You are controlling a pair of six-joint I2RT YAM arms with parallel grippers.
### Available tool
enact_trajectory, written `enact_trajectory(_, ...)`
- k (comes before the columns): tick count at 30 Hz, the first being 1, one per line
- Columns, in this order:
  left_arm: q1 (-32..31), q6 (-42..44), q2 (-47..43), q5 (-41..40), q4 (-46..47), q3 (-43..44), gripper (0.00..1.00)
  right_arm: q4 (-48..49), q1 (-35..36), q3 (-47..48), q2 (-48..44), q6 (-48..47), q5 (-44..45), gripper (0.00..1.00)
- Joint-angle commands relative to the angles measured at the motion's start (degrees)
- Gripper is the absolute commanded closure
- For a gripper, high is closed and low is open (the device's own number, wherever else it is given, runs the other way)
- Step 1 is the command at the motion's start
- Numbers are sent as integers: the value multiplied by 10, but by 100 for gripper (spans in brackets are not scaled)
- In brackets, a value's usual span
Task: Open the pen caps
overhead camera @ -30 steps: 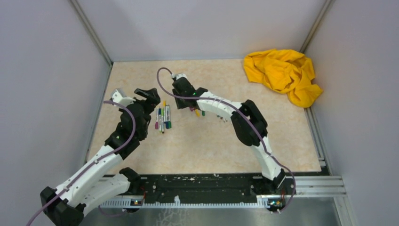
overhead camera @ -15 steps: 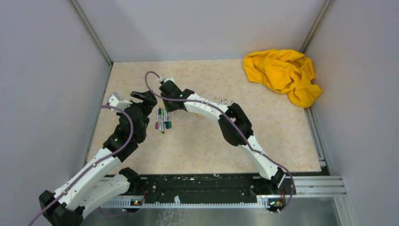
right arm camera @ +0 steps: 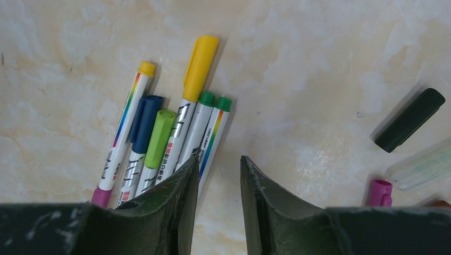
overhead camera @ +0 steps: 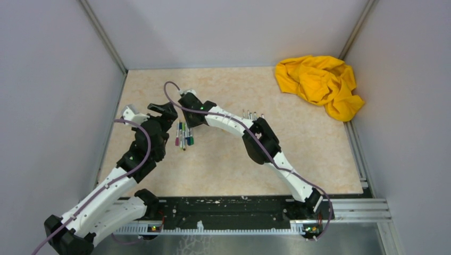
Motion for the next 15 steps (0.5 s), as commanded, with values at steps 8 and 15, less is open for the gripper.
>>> enact_trajectory(8,0,-6,-9,-7,14,-6,11,-15,7,45,20,5,7,66)
enact_trajectory(15,0,-9,-9,-5,15,-8,11,-26,7,57,37,5,7,66)
